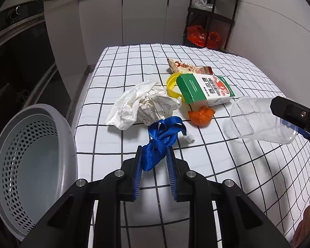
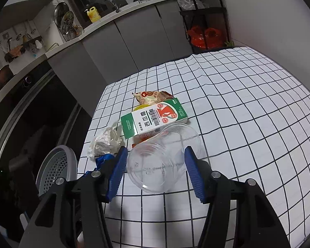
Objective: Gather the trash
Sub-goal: 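Grasp the blue strap with the left tool and lift it, then carry the blue strap and plastic cup over the grey basket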
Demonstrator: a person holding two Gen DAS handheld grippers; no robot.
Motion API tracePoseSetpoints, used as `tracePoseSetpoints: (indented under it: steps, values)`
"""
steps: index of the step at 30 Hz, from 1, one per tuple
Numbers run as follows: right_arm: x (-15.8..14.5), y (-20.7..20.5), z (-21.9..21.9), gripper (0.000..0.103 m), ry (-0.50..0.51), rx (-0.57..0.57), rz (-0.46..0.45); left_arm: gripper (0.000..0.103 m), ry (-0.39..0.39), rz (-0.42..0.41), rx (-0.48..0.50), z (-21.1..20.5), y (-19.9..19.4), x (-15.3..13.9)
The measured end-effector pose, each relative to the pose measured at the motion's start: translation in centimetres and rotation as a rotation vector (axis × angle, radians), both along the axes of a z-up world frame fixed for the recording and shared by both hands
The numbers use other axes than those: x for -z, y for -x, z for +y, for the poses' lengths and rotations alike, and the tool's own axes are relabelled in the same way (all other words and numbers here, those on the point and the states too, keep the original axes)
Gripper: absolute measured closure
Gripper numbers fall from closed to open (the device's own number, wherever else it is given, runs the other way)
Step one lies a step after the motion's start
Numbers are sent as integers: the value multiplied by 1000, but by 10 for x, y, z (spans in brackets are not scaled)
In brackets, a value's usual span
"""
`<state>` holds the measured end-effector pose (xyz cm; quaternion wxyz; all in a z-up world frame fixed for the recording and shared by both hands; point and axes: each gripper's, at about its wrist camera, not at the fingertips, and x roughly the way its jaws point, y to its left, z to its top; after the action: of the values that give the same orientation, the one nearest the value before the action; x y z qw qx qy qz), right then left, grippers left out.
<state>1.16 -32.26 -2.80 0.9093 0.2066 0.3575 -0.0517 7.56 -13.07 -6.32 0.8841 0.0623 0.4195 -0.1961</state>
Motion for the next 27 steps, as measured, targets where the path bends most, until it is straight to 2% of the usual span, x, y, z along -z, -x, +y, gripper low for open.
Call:
tracePoseSetpoints:
  steps: [12,27]
  values:
    - [-14,2,31,48,30,-61,-47,80,19,-58,-48,37,7,-22]
    - [-21,-9,93,48,1,-186,-86,80,0,-94,-155,102,7,-37]
